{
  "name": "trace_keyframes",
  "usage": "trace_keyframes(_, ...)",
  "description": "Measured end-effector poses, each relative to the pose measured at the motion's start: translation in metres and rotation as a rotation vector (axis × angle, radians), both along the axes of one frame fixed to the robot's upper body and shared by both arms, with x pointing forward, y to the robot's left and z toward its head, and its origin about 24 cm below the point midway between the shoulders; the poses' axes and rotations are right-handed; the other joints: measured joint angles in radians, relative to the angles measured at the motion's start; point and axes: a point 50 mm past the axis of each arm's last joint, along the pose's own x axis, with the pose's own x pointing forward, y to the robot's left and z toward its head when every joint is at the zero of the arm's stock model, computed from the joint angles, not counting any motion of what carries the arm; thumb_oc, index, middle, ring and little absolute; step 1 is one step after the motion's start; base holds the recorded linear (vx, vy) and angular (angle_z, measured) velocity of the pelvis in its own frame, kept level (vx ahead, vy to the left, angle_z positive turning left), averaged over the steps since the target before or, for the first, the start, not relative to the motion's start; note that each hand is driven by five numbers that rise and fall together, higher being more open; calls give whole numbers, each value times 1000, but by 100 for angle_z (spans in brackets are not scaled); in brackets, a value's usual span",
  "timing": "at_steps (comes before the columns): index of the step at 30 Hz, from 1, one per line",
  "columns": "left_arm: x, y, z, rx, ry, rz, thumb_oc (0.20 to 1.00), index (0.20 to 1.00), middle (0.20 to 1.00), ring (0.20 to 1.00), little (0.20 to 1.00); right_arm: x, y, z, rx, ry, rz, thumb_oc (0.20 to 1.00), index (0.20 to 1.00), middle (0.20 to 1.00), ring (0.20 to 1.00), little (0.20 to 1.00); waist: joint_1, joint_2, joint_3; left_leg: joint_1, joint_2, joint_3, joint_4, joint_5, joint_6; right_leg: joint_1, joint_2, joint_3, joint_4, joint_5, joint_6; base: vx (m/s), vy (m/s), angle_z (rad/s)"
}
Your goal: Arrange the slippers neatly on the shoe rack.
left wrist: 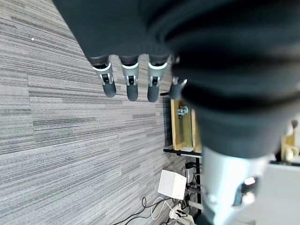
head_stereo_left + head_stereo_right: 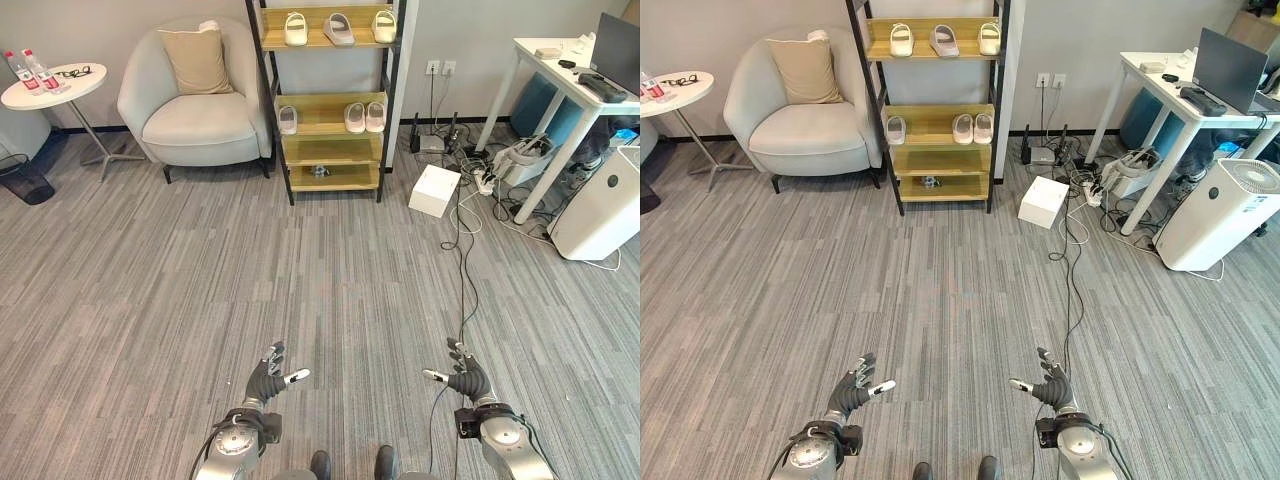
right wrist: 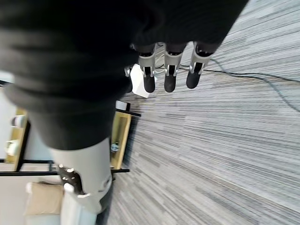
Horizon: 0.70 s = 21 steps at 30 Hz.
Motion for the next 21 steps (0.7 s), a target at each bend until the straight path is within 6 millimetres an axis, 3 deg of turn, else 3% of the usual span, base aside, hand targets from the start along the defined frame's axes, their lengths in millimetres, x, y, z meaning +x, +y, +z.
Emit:
trace_keyframes(9, 12, -3, 19, -41, -96, 1, 1000, 1000, 1000, 1000, 1000, 2, 3, 4, 7, -22, 14, 1000, 1000, 1000, 1000, 1000, 2, -1, -3, 6, -1, 0, 6, 1, 1, 6, 0, 0, 0, 3, -4, 0, 0, 0)
trace_keyframes(21, 11, -1, 18, -33, -91, 1, 1000, 1000, 1000, 1000, 1000, 2, 4, 4, 8, -20, 17, 1000, 1000, 1000, 1000, 1000, 3, -2, -30, 13, -2, -1, 0, -1, 2, 14, -1, 0, 0, -1, -1, 0, 0, 0)
